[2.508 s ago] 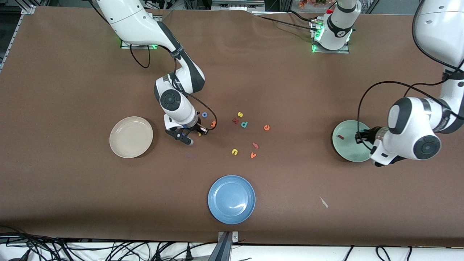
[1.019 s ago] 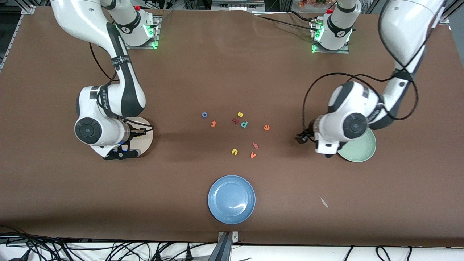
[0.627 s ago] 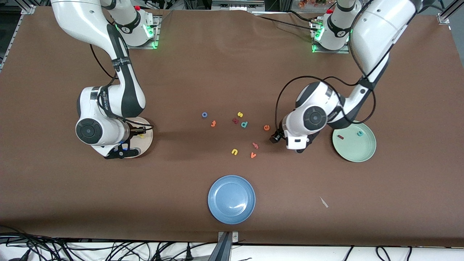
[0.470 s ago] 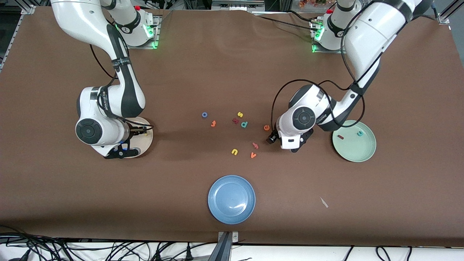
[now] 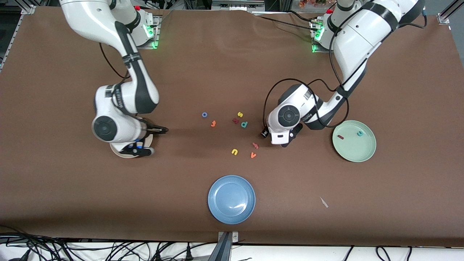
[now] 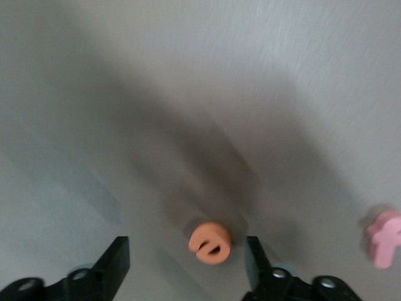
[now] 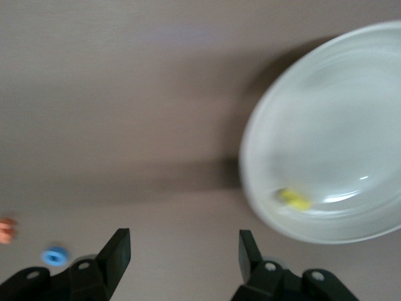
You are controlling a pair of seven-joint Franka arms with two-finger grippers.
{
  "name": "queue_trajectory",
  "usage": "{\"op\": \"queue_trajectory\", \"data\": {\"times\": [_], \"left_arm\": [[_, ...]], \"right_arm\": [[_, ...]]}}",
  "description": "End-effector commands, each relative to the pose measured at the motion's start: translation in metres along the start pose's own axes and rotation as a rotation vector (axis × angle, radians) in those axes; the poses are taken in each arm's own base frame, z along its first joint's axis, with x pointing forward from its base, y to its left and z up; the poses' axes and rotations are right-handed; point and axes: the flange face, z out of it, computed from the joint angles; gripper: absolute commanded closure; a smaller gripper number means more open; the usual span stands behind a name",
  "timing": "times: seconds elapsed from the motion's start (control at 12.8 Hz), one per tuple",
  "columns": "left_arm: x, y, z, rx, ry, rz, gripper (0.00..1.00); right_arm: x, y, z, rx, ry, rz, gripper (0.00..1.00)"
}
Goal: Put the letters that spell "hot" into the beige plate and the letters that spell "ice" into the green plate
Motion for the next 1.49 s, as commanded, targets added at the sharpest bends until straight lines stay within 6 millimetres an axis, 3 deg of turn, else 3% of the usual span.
{"op": "queue_trajectory", "data": {"times": [0.0, 0.24, 0.39, 0.55, 0.94, 1.41], "left_arm": [[-0.005, 0.001, 0.003, -0.024, 0.030, -0.022, 0.27], [-0.003, 0.000, 0.004, -0.024, 0.030, -0.024, 0.52], [0.005, 0.000, 0.004, -0.023, 0.037, -0.032, 0.52], [0.011, -0.001, 0.003, -0.025, 0.057, -0.023, 0.51], [0.013, 0.004, 0.000, -0.064, 0.061, -0.031, 0.50], [0.012, 0.005, 0.004, -0.098, 0.054, -0.061, 0.54]], "right_arm": [[-0.025, -0.048, 0.005, 0.060, 0.024, 0.144, 0.22], [-0.059, -0.097, 0.033, 0.129, 0.073, 0.284, 0.22], [-0.083, -0.122, 0.054, 0.144, 0.096, 0.317, 0.22], [-0.106, -0.134, 0.074, 0.141, 0.110, 0.338, 0.22], [-0.130, -0.118, 0.105, 0.114, 0.142, 0.314, 0.22], [-0.140, -0.111, 0.118, 0.116, 0.180, 0.292, 0.25]]}}
